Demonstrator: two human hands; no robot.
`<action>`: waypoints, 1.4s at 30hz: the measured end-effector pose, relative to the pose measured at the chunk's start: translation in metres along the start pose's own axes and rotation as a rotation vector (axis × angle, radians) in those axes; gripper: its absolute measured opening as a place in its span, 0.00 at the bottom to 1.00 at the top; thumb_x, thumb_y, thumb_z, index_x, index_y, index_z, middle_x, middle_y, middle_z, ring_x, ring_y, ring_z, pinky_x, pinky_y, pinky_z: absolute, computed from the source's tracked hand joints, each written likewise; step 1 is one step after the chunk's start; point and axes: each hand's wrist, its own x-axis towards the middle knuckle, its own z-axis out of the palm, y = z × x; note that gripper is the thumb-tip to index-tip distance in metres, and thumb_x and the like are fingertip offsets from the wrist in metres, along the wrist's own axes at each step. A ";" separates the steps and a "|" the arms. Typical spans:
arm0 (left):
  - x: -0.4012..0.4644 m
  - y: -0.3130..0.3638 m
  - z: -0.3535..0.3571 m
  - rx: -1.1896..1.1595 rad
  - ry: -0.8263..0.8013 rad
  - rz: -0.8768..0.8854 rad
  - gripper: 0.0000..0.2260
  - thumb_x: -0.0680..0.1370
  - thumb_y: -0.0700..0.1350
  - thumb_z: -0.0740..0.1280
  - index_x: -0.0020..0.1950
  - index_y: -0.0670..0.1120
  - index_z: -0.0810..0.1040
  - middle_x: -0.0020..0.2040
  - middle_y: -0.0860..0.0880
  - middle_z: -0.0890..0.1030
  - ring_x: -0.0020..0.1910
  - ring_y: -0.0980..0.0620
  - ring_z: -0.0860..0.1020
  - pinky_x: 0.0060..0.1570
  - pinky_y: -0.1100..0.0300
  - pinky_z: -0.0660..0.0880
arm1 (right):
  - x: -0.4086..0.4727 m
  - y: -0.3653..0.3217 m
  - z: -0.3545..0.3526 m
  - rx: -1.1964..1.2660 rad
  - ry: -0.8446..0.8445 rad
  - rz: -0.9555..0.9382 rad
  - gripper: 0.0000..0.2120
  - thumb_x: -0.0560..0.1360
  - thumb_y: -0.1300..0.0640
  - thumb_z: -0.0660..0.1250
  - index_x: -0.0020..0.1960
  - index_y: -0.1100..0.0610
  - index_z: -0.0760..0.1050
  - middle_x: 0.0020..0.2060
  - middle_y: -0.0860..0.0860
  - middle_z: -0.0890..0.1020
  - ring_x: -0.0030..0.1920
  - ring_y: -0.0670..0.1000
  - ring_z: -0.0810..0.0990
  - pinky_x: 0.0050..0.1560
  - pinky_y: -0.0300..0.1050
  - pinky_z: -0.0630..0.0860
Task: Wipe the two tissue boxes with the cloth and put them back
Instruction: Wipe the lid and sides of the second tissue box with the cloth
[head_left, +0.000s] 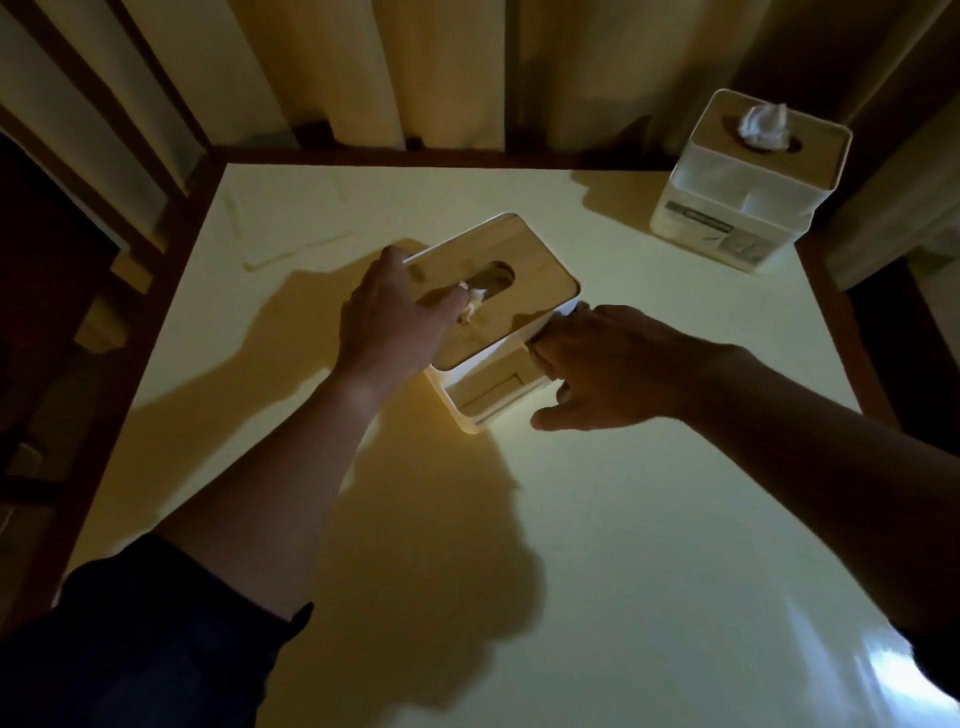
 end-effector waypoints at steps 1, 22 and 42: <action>-0.001 0.002 0.000 -0.010 0.003 -0.004 0.28 0.69 0.65 0.66 0.64 0.51 0.74 0.61 0.51 0.80 0.61 0.44 0.77 0.63 0.47 0.74 | 0.005 -0.001 -0.002 0.009 -0.073 0.031 0.26 0.76 0.36 0.74 0.58 0.59 0.80 0.44 0.49 0.79 0.45 0.52 0.82 0.47 0.45 0.81; -0.003 0.003 0.000 -0.023 0.022 -0.015 0.24 0.70 0.63 0.68 0.60 0.51 0.74 0.59 0.51 0.81 0.59 0.44 0.78 0.65 0.42 0.72 | 0.004 -0.010 -0.008 0.140 -0.209 0.164 0.20 0.75 0.45 0.79 0.57 0.53 0.75 0.42 0.44 0.73 0.49 0.52 0.81 0.54 0.48 0.80; -0.006 0.006 0.001 -0.037 0.028 -0.038 0.28 0.67 0.65 0.64 0.62 0.52 0.73 0.60 0.51 0.80 0.60 0.44 0.78 0.65 0.42 0.72 | 0.013 -0.004 -0.006 0.156 -0.198 0.278 0.24 0.77 0.45 0.77 0.65 0.59 0.78 0.59 0.57 0.83 0.59 0.60 0.84 0.51 0.45 0.74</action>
